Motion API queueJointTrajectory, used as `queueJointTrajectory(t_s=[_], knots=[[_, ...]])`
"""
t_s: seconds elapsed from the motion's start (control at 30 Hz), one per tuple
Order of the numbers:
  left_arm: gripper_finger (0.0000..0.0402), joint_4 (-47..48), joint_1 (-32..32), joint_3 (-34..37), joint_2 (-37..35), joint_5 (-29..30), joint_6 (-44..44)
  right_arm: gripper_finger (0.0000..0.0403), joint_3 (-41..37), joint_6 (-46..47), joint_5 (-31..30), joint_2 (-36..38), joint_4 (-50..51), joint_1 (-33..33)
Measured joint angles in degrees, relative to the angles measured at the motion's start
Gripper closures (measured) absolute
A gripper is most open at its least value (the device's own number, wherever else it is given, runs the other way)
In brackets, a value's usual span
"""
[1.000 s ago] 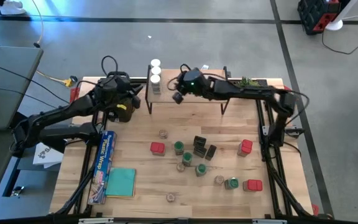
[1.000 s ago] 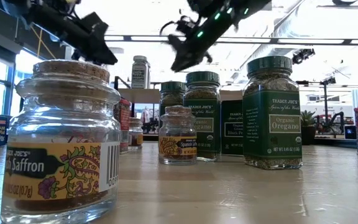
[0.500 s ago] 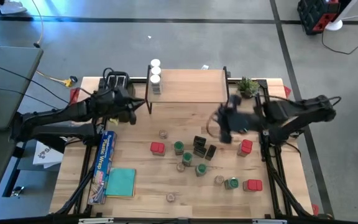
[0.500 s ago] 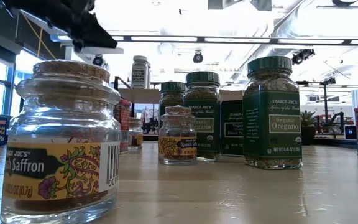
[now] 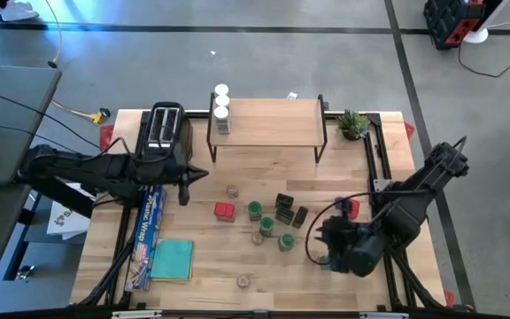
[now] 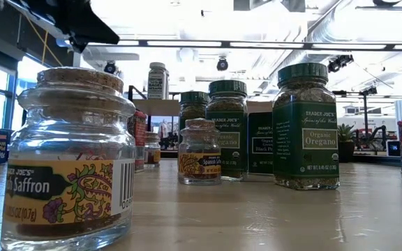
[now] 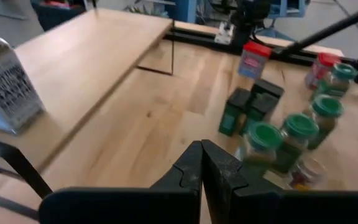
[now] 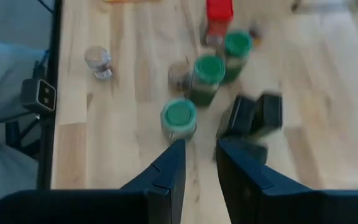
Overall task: Shelf spices
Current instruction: Put the right green seasoning bottle on the shelf
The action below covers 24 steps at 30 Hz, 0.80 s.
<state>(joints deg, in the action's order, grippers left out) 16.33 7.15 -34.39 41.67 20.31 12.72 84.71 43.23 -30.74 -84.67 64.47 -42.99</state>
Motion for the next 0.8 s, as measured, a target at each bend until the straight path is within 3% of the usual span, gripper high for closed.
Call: queueJointTrajectory(t_s=[0.2, 0.6, 0.8], knots=[[0.0401, 1.5, 7.27, 0.0, 0.0, 1.28, 4.48, 0.0303, -0.03, 5.74, 2.84, -1.38, 2.21, 0.1], [0.0401, 2.78, 21.65, -0.02, 1.22, -0.93, 13.48, 0.0197, -0.04, 4.22, 4.67, -1.28, 2.68, 2.61], [0.0401, 2.73, 26.29, -0.02, 1.22, 0.19, 15.75, 0.0179, -0.08, 3.27, 5.2, -1.28, 3.74, 1.06]])
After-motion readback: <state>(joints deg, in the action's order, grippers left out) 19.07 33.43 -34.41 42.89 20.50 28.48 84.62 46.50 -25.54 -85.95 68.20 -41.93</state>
